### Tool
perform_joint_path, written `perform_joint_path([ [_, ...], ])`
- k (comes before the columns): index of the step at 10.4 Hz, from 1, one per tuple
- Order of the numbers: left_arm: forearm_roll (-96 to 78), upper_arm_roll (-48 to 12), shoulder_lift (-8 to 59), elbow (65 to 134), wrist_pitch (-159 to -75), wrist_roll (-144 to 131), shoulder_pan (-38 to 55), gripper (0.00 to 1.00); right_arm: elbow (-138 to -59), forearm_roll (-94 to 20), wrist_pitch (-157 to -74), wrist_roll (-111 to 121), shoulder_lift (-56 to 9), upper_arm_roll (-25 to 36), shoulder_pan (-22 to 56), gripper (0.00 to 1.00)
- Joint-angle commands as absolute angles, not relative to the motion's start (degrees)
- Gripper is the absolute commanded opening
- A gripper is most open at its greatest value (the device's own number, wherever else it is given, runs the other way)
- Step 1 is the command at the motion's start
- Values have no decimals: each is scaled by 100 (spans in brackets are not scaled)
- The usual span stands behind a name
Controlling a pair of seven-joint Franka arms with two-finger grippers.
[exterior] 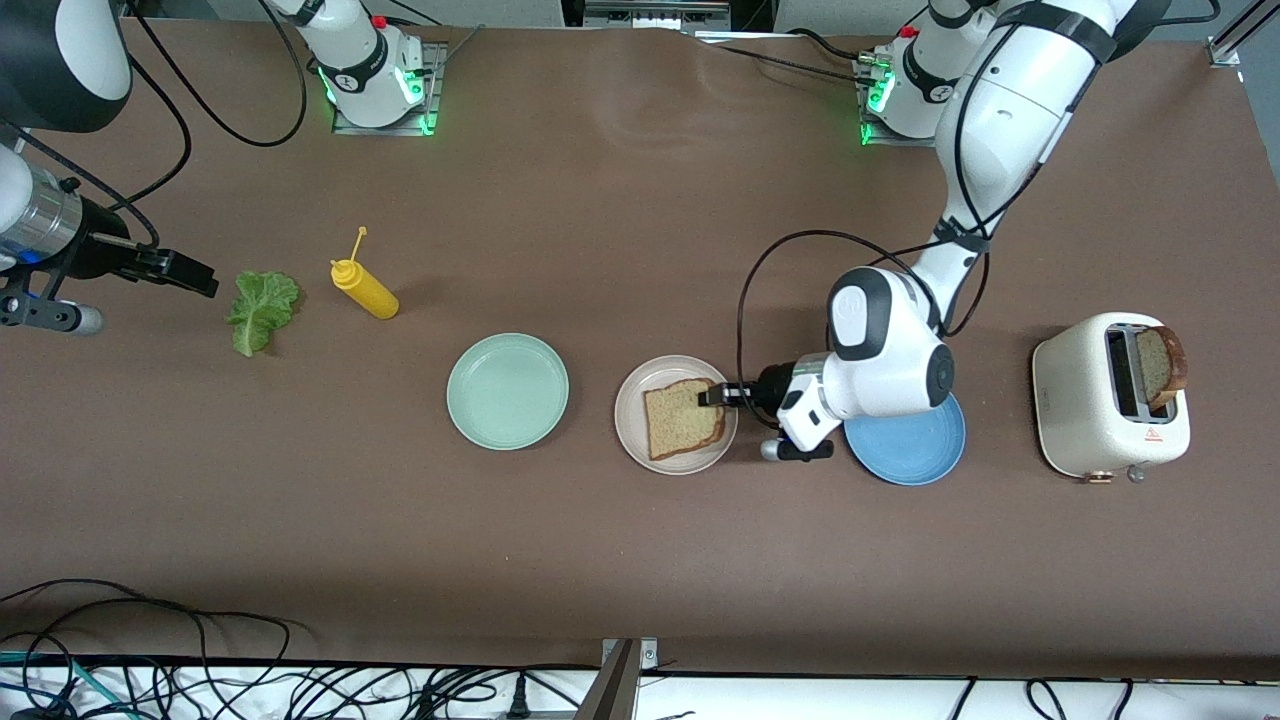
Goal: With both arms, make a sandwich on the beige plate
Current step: 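Lower the bread onto the beige plate and open the left gripper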
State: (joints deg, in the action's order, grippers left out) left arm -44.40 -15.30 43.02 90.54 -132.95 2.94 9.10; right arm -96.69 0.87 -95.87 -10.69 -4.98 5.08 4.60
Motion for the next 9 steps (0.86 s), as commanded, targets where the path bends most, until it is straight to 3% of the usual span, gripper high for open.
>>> perform_joint_path([
  [1,-4605,-1442,4359,9061,-13307,431,844,100,-9659,9,-9519,-1072,-475,510,439,100],
  [5,-4597,-1433,4176,9290,-13498,431,721,100,-9729,9,-9545,-1072,-483,510,439,100],
  [7,-4588,-1433,3275,10155,-14104,431,371,100,-9817,26,-9589,-1046,-597,614,439,100],
  [9,-4588,-1424,2176,10878,-14107,413,-217,100,-10036,53,-9755,-819,-685,720,439,100],
])
